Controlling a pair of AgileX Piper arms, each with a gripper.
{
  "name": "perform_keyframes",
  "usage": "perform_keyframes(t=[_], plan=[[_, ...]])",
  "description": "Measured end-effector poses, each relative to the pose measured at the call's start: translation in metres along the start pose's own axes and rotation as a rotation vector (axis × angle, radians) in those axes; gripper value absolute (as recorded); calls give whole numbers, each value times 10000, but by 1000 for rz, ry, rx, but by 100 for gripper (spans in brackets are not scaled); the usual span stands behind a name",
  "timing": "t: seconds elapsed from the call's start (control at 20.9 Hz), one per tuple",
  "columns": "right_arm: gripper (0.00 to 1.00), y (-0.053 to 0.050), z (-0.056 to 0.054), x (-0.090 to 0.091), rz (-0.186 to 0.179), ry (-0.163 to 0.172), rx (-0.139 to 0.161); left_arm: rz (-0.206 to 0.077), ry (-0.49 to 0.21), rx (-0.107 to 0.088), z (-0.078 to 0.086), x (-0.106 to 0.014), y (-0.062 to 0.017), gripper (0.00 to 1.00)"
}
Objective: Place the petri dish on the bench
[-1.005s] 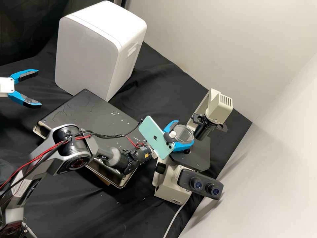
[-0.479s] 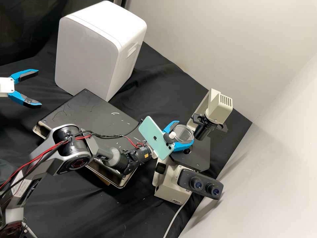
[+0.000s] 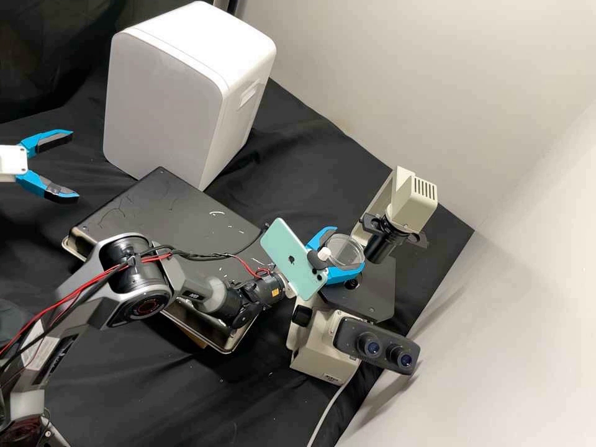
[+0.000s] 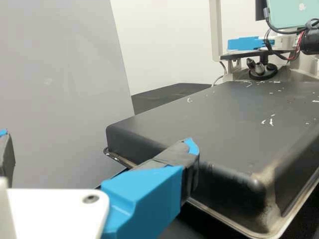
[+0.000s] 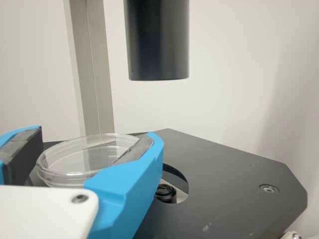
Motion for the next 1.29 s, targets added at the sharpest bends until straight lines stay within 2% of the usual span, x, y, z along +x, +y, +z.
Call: perform_keyframes(t=[0.24,0.57,0.77,1.01,1.05,1.29], plan=[[0,10,8,0,11,-8,4,0,1,0,-3,0,0,100],[0,13,19,-4,18,-18,-7,-5,3,0,-5,4,-10,100],[0,35,64,-21,50,-48,-10,-5,3,0,-5,4,-10,100],[0,73,91,-27,70,-61,-13,-5,3,0,-5,4,-10,100],[100,73,91,-27,70,-61,-13,-5,3,0,-5,4,-10,100],[100,73,91,-27,70,-61,-13,-5,3,0,-5,4,-10,100]])
